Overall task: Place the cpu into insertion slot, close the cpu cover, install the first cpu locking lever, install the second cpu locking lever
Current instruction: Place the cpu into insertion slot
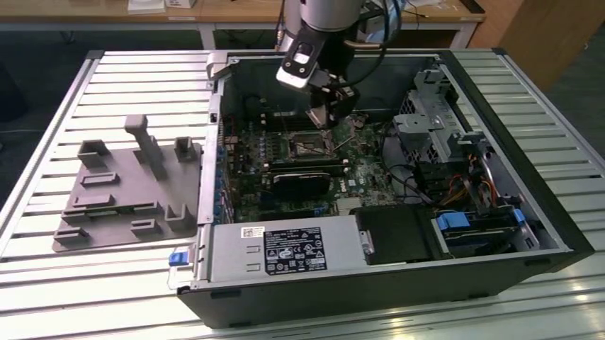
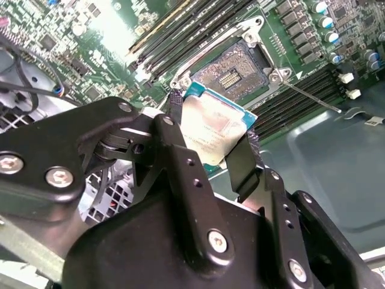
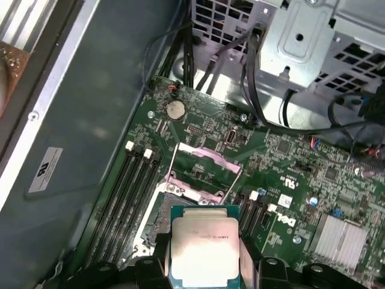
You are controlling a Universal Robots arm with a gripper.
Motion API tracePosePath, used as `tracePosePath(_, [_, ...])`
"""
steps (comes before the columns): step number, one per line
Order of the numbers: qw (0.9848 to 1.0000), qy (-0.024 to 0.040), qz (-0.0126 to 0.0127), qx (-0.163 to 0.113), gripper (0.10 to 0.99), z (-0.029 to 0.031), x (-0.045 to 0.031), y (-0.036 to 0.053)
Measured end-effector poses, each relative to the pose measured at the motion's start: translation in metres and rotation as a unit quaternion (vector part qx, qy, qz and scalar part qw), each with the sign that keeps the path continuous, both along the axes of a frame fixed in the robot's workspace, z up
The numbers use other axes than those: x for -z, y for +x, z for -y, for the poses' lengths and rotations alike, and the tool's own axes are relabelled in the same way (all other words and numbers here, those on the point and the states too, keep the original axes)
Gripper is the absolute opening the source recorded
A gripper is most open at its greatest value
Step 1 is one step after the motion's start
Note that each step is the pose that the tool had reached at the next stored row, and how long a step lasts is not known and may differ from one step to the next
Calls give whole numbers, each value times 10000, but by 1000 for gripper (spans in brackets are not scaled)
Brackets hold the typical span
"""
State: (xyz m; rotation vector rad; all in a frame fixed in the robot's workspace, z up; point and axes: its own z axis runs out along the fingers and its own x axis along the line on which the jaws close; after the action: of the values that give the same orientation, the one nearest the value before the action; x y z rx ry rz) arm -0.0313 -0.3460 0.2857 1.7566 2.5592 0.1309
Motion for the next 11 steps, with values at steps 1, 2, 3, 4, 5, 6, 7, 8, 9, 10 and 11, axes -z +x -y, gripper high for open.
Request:
tracePosePath(1, [10000, 0, 0, 44, 537, -2, 5, -7])
tracePosePath(2, [10000, -2, 0, 91, 537, -4, 11, -12])
tracePosePath(3, [9999, -2, 0, 145, 537, -5, 18, -16])
tracePosePath(4, [9998, -2, 0, 212, 537, -5, 25, -18])
tracePosePath(5, [9996, -3, 0, 287, 537, -5, 33, -18])
tracePosePath(6, [9993, -3, 0, 365, 537, -6, 41, -19])
tracePosePath(7, [9990, -2, 1, 442, 537, -6, 49, -19])
tracePosePath(8, [9986, -2, 0, 527, 537, -6, 58, -20])
tracePosePath(9, [9982, -2, 0, 605, 537, -6, 66, -21])
tracePosePath(10, [9977, -3, 0, 684, 537, -6, 74, -21])
tracePosePath(11, [9971, -2, 0, 763, 537, -6, 82, -22])
